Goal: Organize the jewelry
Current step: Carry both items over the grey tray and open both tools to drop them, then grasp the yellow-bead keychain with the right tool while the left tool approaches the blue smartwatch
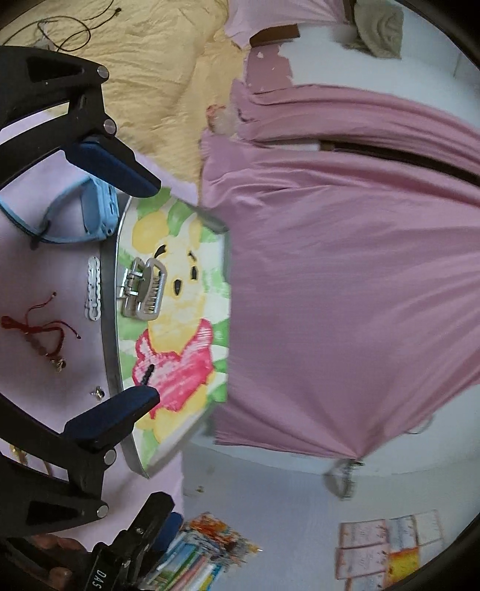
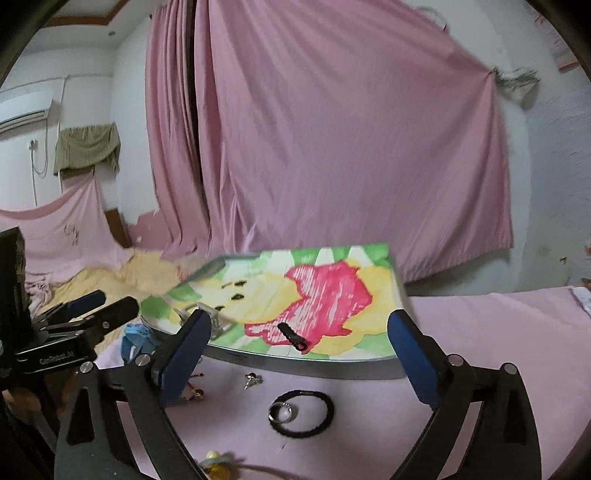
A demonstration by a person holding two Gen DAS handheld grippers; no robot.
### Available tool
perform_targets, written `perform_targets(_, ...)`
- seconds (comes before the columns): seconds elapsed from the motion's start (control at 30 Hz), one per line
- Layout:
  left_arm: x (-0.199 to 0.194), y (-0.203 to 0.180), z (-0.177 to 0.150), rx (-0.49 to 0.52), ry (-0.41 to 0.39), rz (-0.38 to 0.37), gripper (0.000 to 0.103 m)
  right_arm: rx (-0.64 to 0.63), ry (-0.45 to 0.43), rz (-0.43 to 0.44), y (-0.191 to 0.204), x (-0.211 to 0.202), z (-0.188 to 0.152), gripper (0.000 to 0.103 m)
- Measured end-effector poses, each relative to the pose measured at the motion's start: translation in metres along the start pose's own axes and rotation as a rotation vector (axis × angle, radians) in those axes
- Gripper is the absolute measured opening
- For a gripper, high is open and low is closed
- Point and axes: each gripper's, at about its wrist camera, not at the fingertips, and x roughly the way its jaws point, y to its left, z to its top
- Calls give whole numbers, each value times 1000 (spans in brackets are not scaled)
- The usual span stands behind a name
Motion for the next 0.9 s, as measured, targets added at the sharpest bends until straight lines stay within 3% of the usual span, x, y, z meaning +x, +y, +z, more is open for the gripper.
perform_targets(0.17, -34, 9, -14, -35, -92, 5, 103, -21, -75, -22, 13, -28, -13, 95)
perform_targets(0.43, -71, 20, -36, -36, -155, 33, 103, -55, -151, -37, 33, -65, -39, 95)
perform_targets(0.63, -87, 28, -50, -31, -172, 49, 103, -111, -176, -47, 49, -78, -56, 95)
perform_targets(0.9, -93, 41, -68, -34, -131, 66, 103, -141, -131, -38, 61, -82, -70, 95)
